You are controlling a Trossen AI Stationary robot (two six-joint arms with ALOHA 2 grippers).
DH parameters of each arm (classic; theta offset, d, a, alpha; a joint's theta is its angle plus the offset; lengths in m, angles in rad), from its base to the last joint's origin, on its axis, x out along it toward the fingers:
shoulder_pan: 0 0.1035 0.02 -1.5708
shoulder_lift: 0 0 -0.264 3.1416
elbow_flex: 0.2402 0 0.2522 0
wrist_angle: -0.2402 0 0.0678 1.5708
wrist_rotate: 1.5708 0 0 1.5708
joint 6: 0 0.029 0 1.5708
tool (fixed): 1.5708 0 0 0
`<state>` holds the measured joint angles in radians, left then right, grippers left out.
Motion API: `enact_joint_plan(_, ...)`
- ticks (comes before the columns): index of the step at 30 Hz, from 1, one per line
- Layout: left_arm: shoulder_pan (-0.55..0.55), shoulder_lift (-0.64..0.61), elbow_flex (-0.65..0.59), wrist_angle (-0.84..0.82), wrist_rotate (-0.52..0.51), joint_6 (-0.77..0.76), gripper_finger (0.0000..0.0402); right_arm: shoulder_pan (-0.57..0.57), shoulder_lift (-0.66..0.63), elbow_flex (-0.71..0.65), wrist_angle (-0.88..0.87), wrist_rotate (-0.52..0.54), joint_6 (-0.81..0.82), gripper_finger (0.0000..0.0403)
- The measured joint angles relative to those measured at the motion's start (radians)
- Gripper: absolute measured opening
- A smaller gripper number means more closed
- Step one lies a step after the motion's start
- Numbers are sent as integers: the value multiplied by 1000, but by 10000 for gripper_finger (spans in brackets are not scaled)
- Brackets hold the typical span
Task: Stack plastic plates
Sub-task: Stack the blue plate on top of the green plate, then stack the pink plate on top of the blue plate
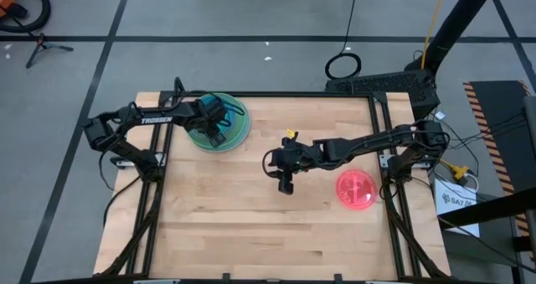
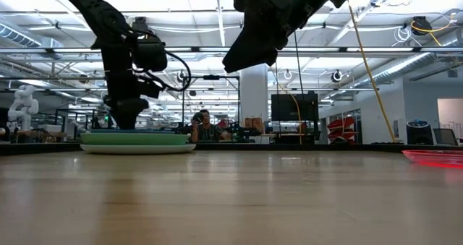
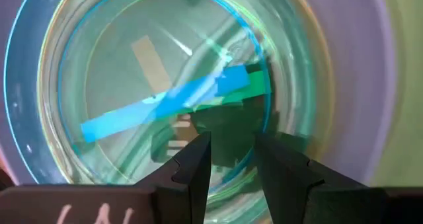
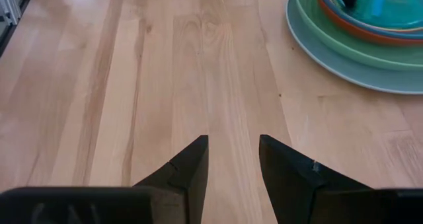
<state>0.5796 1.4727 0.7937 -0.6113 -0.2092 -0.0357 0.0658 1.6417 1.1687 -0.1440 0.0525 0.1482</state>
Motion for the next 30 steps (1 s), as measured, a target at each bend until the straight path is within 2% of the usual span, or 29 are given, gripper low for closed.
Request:
enact_joint_plan(11,-28,-12,0,-2,1,10,124,0,0,0,5,33,3,130)
enact_joint_plan(14,-54,-44,0,4,3,30,124,0,0,0,1,31,63,130)
enact_joint_plan(17,-98,-95,0,53,37,75,124,0,0,1,-55,25,170,130)
enact_joint_plan(21,-154,-174,0,191,102,167,124,0,0,1,-214,19,396,130)
enact_joint_plan(25,-205,-256,0,313,171,212,124,17,0,1,-354,-91,612,130)
enact_joint_plan(30,-250,-357,0,327,183,193,124,71,0,1,-429,-229,830,130)
